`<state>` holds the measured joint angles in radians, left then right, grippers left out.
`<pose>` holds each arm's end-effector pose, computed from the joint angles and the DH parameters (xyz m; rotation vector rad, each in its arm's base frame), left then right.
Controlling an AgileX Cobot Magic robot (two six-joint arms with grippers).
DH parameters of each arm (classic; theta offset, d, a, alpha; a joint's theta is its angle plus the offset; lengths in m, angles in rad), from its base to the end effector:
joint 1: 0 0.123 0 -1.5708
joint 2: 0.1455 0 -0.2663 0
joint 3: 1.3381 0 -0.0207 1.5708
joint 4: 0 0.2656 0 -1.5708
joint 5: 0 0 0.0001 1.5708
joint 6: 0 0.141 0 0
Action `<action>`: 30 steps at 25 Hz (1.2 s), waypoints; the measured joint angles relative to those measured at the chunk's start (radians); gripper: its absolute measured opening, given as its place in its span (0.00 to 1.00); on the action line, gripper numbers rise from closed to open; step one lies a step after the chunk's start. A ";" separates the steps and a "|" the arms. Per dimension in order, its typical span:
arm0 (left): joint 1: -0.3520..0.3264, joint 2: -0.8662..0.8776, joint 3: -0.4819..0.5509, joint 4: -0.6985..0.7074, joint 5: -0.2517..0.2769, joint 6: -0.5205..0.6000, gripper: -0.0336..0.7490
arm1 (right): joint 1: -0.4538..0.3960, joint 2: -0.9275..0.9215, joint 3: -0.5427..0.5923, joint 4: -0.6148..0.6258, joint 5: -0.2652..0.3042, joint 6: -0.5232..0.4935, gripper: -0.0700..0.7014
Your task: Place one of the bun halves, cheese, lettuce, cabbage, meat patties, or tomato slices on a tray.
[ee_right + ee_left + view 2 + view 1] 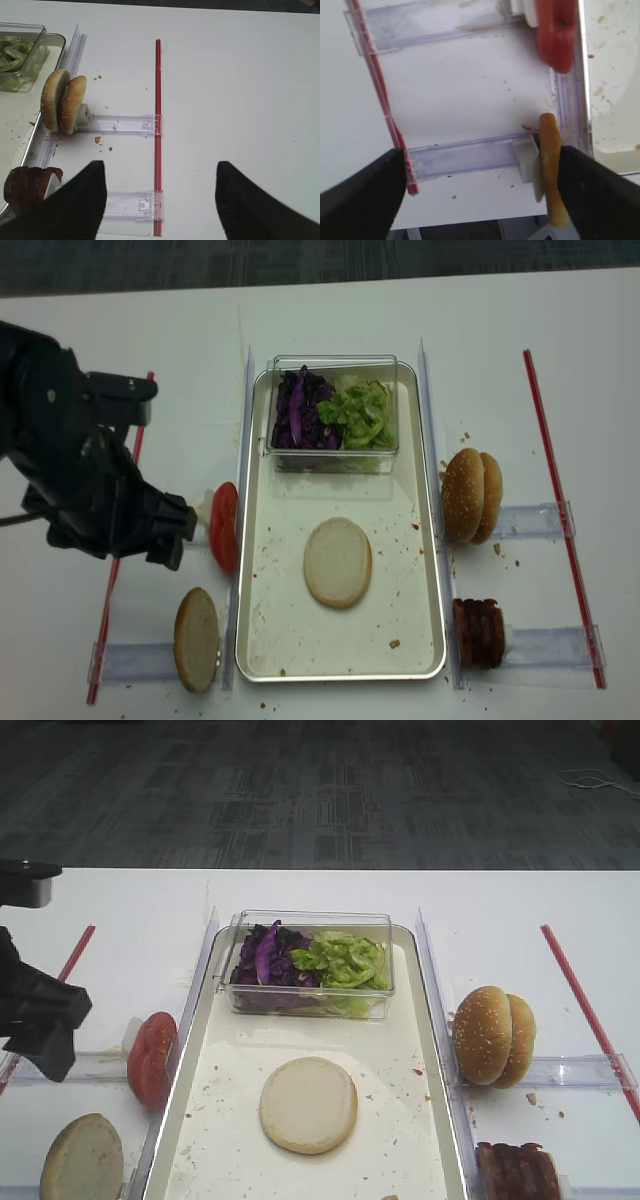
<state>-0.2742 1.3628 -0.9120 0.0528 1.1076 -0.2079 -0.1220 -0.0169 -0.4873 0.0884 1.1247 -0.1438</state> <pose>0.2453 -0.0621 0.1735 0.1327 3.0303 0.0352 0.0668 0.0031 0.2511 -0.0307 2.1009 -0.0532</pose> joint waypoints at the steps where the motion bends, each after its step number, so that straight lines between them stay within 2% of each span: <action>1: 0.028 0.000 0.000 0.000 0.000 0.000 0.81 | 0.000 0.000 0.000 0.000 0.000 0.000 0.75; 7: 0.215 -0.001 0.000 0.029 0.009 0.013 0.81 | 0.000 0.000 0.000 0.000 0.000 0.002 0.75; 12: 0.308 -0.001 0.000 0.053 0.013 0.021 0.81 | 0.000 0.000 0.000 0.000 0.000 0.002 0.75; 17: 0.320 -0.054 0.015 0.060 0.015 0.023 0.81 | 0.000 0.000 0.000 0.000 0.000 0.002 0.75; 30: 0.322 -0.459 0.229 0.073 0.111 0.020 0.81 | 0.000 0.000 0.000 0.000 0.000 0.002 0.75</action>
<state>0.0476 0.9037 -0.6825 0.1254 1.2189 -0.1884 -0.1220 -0.0169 -0.4873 0.0884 1.1247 -0.1418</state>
